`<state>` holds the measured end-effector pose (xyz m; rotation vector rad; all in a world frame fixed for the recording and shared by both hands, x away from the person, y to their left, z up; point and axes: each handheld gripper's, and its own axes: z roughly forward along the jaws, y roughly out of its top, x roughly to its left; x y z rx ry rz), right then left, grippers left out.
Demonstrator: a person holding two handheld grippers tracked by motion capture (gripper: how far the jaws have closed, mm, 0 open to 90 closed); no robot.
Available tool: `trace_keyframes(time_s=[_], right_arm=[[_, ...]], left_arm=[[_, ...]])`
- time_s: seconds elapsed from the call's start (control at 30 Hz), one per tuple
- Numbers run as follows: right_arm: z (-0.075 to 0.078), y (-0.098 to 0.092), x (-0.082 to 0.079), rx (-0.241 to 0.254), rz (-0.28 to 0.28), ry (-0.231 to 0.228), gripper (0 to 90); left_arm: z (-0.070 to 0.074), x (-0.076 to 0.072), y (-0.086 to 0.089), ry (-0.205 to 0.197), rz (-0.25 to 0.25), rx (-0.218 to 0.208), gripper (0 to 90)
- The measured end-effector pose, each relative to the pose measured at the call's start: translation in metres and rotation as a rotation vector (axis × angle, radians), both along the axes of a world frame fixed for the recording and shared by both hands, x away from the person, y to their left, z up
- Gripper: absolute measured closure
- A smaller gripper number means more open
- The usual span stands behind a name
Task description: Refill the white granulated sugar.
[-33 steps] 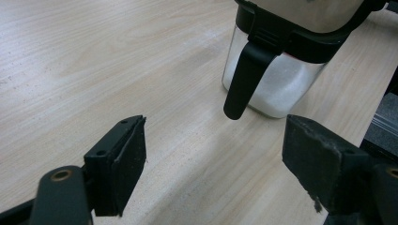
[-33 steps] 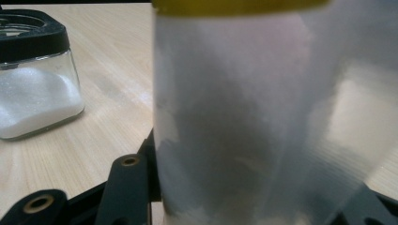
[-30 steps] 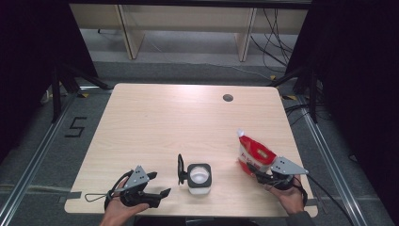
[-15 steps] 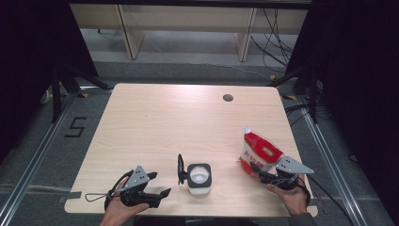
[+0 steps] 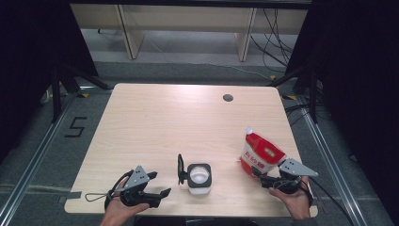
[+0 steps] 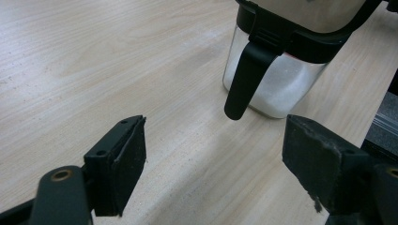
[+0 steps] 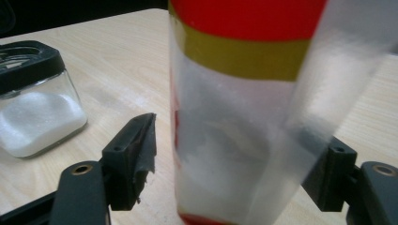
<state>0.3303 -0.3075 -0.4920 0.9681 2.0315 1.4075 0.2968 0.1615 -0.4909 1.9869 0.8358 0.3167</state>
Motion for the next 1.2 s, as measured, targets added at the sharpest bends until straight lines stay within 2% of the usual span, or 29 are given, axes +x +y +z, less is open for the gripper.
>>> trace_keyframes(time_s=[0.03,0.07,0.1,0.17,0.23,0.27,0.33,0.37,0.4,0.43,0.47,0.5,0.53,0.57,0.6,0.63,0.7,0.73,0.77,0.83,0.87,0.9,0.97,1.0,1.03,1.07,1.13,1.17,1.2], right_arm=[[0.002,0.001,-0.004,0.014,-0.024,0.031,27.4],[0.002,0.001,-0.004,0.014,-0.024,0.031,27.4],[0.004,-0.001,-0.008,0.013,-0.055,0.054,26.1],[0.006,-0.003,-0.012,0.015,-0.072,0.045,25.6],[0.008,-0.006,-0.017,-0.029,-0.082,0.037,25.2],[0.008,-0.006,-0.017,-0.029,-0.082,0.037,25.2],[0.008,-0.007,-0.024,-0.026,-0.112,0.055,25.2],[0.011,-0.007,-0.032,-0.040,-0.142,0.073,25.2],[0.012,-0.009,-0.033,-0.068,-0.133,0.042,25.2],[0.013,-0.006,-0.041,-0.039,-0.169,0.101,25.1],[0.012,-0.009,-0.040,-0.060,-0.153,0.070,24.7],[0.012,-0.006,-0.047,-0.040,-0.176,0.109,24.7],[0.011,-0.009,-0.045,-0.075,-0.146,0.075,24.7],[0.012,-0.008,-0.050,-0.063,-0.177,0.102,24.6],[0.012,-0.008,-0.050,-0.063,-0.177,0.102,24.6],[0.012,-0.010,-0.052,-0.071,-0.158,0.088,24.7],[0.012,-0.012,-0.055,-0.068,-0.172,0.093,24.4],[0.012,-0.010,-0.060,-0.057,-0.190,0.122,24.4],[0.012,-0.011,-0.060,-0.073,-0.185,0.109,24.4],[0.011,-0.012,-0.064,-0.086,-0.190,0.123,24.3],[0.010,-0.013,-0.063,-0.104,-0.174,0.107,24.2],[0.009,-0.013,-0.064,-0.097,-0.170,0.113,24.1],[0.009,-0.013,-0.066,-0.104,-0.173,0.124,24.0],[0.009,-0.013,-0.066,-0.104,-0.173,0.124,24.0],[0.009,-0.013,-0.067,-0.120,-0.172,0.112,24.0],[0.009,-0.010,-0.070,-0.104,-0.186,0.138,24.0],[0.008,-0.011,-0.069,-0.123,-0.170,0.122,23.9],[0.007,-0.010,-0.072,-0.123,-0.175,0.145,23.7],[0.007,-0.010,-0.072,-0.131,-0.166,0.146,23.6]], left_arm=[[0.000,0.000,0.000,-0.001,0.001,-0.002,21.5],[0.000,0.000,0.000,-0.001,0.001,-0.002,21.5],[0.000,0.001,0.000,-0.009,-0.003,-0.002,21.5],[0.000,0.001,0.000,-0.007,-0.006,-0.002,21.5],[0.000,0.001,0.000,0.000,0.005,-0.007,21.5],[0.000,0.001,0.000,0.000,0.005,-0.007,21.5],[0.000,0.001,-0.001,0.002,0.004,-0.009,21.6],[0.001,0.002,-0.001,-0.004,-0.003,-0.011,21.6],[0.001,0.002,-0.001,-0.004,-0.003,-0.011,21.5],[0.002,0.003,-0.001,-0.011,-0.007,-0.023,21.7],[0.002,0.003,-0.001,-0.011,-0.007,-0.023,22.3],[0.004,0.004,-0.001,-0.010,-0.009,-0.022,22.4],[0.004,0.004,-0.001,-0.010,-0.009,-0.022,22.6],[0.005,0.003,-0.001,-0.008,-0.012,-0.030,22.8],[0.005,0.003,-0.001,-0.008,-0.012,-0.030,22.8],[0.006,0.002,-0.004,-0.003,0.004,-0.049,22.8],[0.006,0.004,-0.006,-0.011,-0.012,-0.050,23.1],[0.008,0.005,-0.006,-0.007,-0.018,-0.027,23.2],[0.007,0.006,-0.008,-0.003,-0.016,-0.046,23.3],[0.008,0.006,-0.010,0.008,-0.012,-0.048,24.1],[0.008,0.007,-0.011,0.005,-0.019,-0.049,24.6],[0.010,0.007,-0.012,0.009,-0.016,-0.035,25.1],[0.011,0.009,-0.013,0.012,-0.028,-0.042,26.8],[0.011,0.009,-0.013,0.012,-0.028,-0.042,28.4],[0.013,0.011,-0.015,-0.010,-0.051,-0.047,29.9],[0.015,0.011,-0.015,-0.010,-0.052,-0.038,31.2],[0.017,0.011,-0.016,-0.006,-0.050,-0.042,36.5],[0.019,0.010,-0.018,-0.009,-0.071,-0.041,41.9],[0.021,0.010,-0.019,-0.021,-0.076,-0.032,49.1]])
